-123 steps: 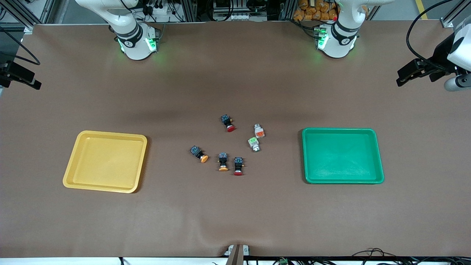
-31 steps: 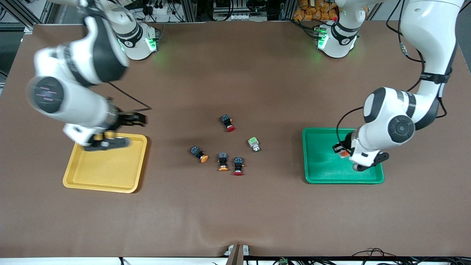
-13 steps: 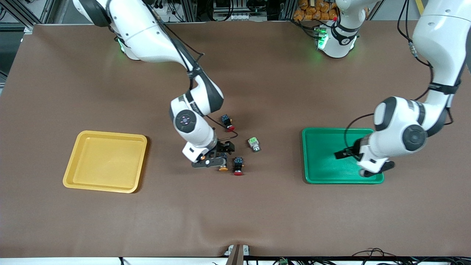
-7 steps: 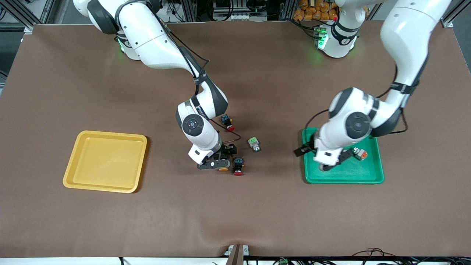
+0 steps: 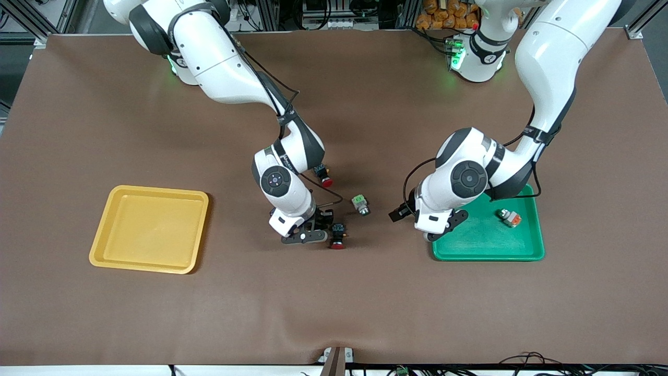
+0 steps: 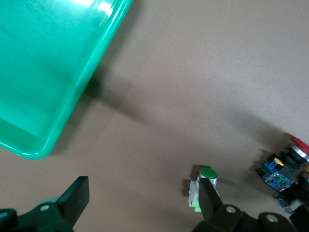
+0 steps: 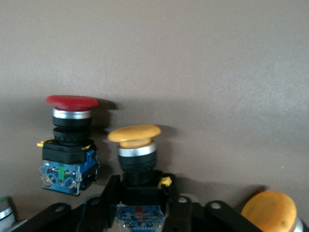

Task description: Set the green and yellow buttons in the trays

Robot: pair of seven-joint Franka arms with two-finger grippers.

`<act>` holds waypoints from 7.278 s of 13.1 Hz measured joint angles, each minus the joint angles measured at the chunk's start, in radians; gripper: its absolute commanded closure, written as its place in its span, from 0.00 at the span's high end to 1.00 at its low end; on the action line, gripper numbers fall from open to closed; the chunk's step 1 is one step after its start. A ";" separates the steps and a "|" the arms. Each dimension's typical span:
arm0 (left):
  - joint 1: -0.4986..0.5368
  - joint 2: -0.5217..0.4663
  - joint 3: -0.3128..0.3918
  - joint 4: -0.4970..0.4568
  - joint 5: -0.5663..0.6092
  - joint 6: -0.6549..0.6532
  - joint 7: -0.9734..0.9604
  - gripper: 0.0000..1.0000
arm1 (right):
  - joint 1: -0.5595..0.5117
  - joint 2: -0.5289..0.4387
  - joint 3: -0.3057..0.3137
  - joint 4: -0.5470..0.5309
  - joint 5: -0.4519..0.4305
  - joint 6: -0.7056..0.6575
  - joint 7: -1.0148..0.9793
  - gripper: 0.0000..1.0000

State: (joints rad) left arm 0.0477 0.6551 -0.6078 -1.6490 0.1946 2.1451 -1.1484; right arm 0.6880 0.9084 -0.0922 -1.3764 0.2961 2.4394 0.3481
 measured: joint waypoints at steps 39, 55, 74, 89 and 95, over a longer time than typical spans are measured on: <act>-0.295 0.167 0.125 0.048 0.000 0.247 -0.155 0.00 | -0.293 -0.198 0.020 -0.130 0.001 -0.344 -1.062 1.00; 0.094 -0.080 0.147 -0.030 0.002 -0.125 0.283 0.00 | -0.093 -0.235 0.008 -0.476 0.048 0.234 -1.021 0.00; 0.198 -0.188 0.137 0.001 0.002 -0.142 0.433 1.00 | -0.409 -0.482 -0.248 -0.502 0.048 -0.165 -1.305 0.33; 0.232 -0.453 0.128 0.180 0.017 -0.491 0.787 1.00 | -0.442 -0.732 -0.323 -0.343 -0.123 -0.734 -0.933 1.00; 0.059 -0.534 0.365 0.161 -0.094 -0.511 0.940 1.00 | -0.538 -0.831 -0.082 -0.242 -0.220 -0.911 -0.479 1.00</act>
State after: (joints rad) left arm 0.1066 0.1213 -0.2425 -1.4880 0.1010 1.6344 -0.2081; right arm 0.1502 0.0769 -0.1745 -1.6187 0.0756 1.5285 -0.1314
